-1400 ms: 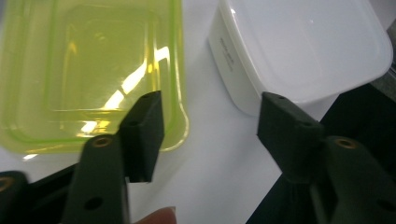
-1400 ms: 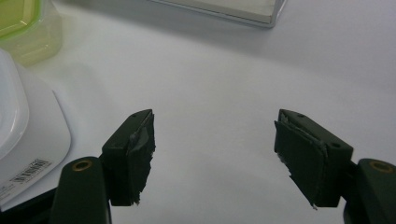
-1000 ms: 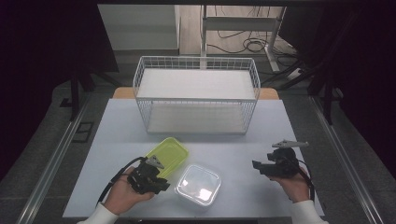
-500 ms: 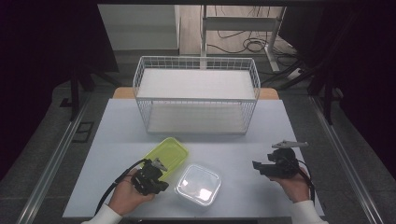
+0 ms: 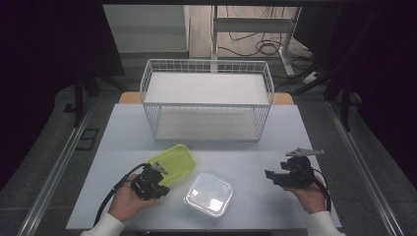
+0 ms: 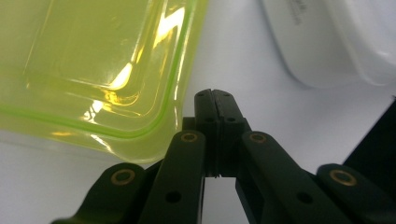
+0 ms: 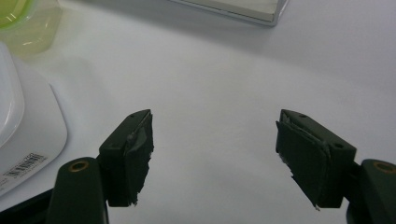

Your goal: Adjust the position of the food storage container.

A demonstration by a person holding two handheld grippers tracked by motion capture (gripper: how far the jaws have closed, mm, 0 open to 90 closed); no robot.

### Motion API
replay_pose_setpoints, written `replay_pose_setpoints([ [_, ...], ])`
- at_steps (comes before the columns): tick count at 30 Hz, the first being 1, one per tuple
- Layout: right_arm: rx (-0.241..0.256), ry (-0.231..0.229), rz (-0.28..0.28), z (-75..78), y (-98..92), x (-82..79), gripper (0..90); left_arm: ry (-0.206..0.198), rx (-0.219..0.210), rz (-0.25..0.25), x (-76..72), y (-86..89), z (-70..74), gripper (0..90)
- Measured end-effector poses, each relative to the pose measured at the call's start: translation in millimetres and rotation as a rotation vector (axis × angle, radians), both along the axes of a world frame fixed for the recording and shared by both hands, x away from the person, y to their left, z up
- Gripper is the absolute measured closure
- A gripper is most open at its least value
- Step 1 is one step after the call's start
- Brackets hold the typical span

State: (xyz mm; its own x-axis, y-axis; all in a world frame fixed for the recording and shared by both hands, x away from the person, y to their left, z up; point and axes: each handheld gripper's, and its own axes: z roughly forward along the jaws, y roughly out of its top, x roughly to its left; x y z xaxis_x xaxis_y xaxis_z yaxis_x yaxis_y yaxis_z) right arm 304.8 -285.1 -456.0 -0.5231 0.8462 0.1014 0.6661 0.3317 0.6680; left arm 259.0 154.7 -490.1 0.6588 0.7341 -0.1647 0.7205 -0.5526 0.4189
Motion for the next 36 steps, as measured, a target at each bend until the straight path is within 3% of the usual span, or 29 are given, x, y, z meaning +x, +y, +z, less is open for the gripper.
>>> replay_pose_setpoints([
  [8, -0.003, -0.014, 0.025, 0.6, 1.9, -0.5, 27.4, -0.008, -0.003, 0.038, 6.2, 16.8, -1.1, 89.9],
  [23, -0.02, -0.01, 0.022, -1.8, 2.6, -0.3, 27.4, -0.008, -0.027, 0.097, 13.4, 31.0, -3.6, 89.9],
  [25, -0.02, -0.012, 0.021, -1.5, 2.7, -0.5, 27.4, -0.008, -0.061, 0.09, 10.2, 33.1, 1.8, 89.9],
  [29, -0.021, -0.012, 0.019, -0.8, 1.6, -0.6, 27.4, -0.037, -0.081, 0.1, 6.3, 40.0, 12.6, 89.9],
  [30, -0.02, -0.013, 0.017, -0.9, 1.3, -0.6, 27.4, -0.059, -0.098, 0.126, 6.0, 50.8, 20.9, 89.8],
  [31, -0.02, -0.013, 0.017, -0.9, 1.3, -0.6, 27.4, -0.059, -0.098, 0.126, 6.0, 50.8, 20.9, 89.9],
  [32, -0.021, -0.011, 0.015, -0.8, 0.8, -0.5, 27.4, -0.07, -0.114, 0.162, 6.9, 61.3, 24.1, 89.9],
  [35, -0.021, -0.01, 0.016, -1.0, 0.8, -0.5, 27.5, -0.071, -0.123, 0.199, 8.7, 74.1, 24.0, 89.9],
  [36, -0.026, -0.016, 0.015, -1.2, 1.0, -0.7, 27.5, -0.071, -0.133, 0.246, 10.8, 85.1, 21.1, 89.9],
])
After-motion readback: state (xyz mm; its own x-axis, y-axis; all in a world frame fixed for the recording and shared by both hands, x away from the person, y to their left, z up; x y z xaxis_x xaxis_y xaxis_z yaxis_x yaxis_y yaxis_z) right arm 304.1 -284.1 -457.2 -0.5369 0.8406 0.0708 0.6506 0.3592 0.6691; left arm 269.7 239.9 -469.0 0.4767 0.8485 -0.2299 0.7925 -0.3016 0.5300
